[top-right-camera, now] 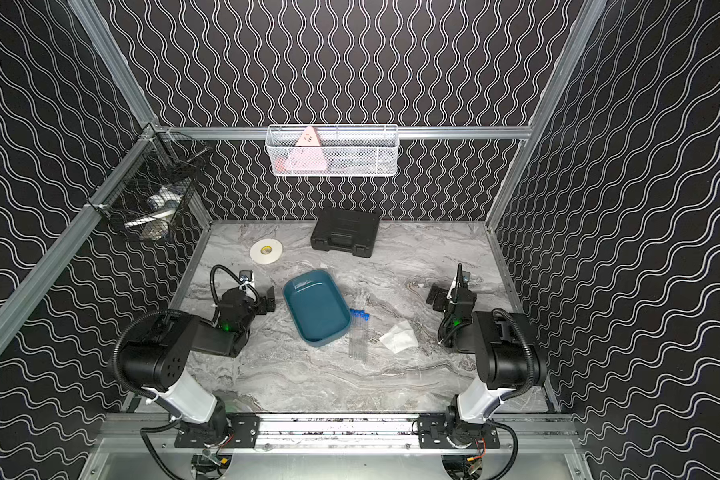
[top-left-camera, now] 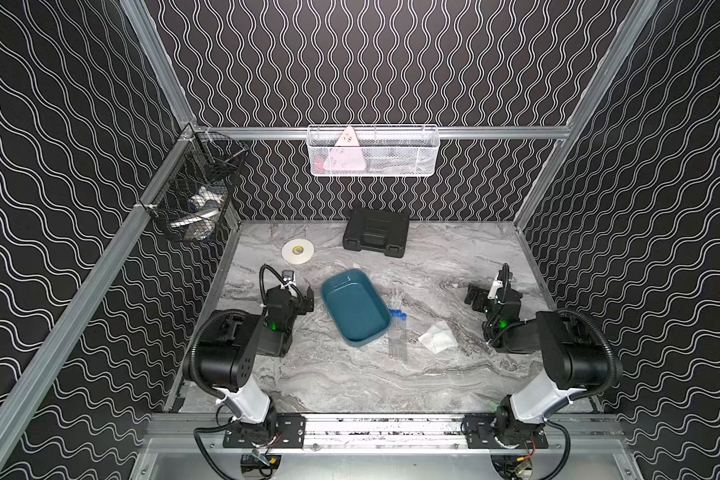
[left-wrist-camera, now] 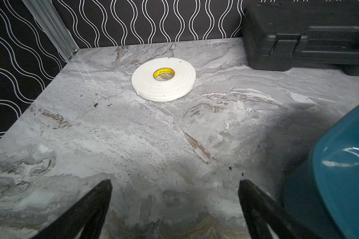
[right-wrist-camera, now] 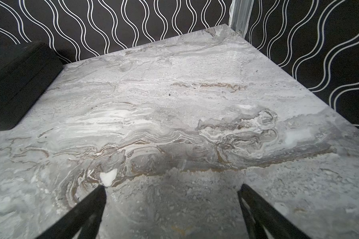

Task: Wipe the exteriors of test tubes
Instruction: Pick up the test tube at the center of the board.

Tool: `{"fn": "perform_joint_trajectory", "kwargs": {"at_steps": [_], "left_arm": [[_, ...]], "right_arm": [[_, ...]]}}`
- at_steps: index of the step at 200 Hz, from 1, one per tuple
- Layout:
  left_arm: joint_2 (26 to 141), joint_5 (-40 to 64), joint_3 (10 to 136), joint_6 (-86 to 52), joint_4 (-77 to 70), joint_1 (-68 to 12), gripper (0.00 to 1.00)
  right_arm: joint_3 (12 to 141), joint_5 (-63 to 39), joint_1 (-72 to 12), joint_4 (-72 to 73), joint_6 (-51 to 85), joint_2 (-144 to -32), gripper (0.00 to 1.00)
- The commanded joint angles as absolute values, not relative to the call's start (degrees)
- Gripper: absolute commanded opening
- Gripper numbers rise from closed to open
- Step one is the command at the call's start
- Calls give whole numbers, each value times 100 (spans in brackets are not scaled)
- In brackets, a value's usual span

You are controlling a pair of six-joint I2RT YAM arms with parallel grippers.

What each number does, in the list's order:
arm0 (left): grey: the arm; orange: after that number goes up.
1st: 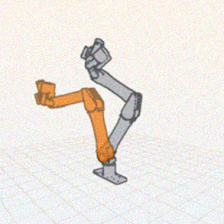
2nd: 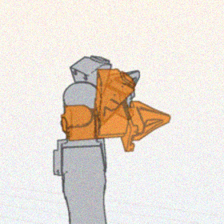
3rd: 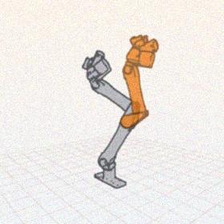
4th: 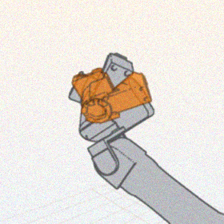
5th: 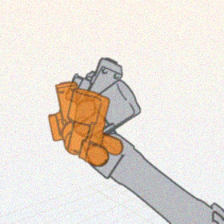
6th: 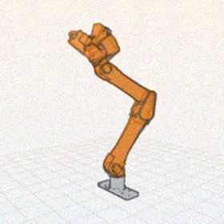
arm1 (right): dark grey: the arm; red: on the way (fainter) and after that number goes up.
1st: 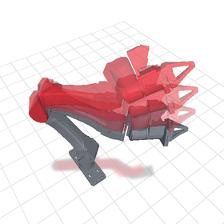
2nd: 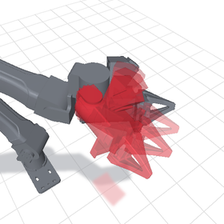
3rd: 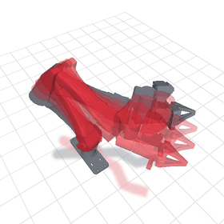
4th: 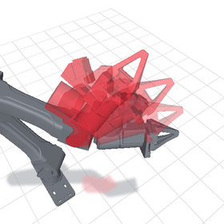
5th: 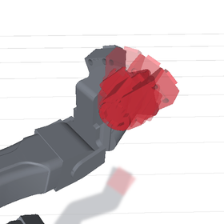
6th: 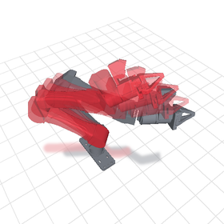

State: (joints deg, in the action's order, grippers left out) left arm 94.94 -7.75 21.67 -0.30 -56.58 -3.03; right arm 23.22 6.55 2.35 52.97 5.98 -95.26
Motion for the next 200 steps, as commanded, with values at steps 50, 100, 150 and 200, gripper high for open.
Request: {"fn": "perform_joint_trajectory", "kwargs": {"at_steps": [50,100,150,200], "left_arm": [[9464,-809,2139,9,-5851,-307,99],[9475,-807,2183,9,-5771,-316,99],[8841,-1683,2446,-252,-4764,-352,99],[6833,-883,4228,-1334,-300,-447,99]], "right_arm": [[2351,606,233,5500,545,-9540,99],[2347,614,237,5508,545,-9536,99],[2517,921,43,4779,399,-9007,99],[5256,1208,-1189,-1351,1337,-8180,100]]}}
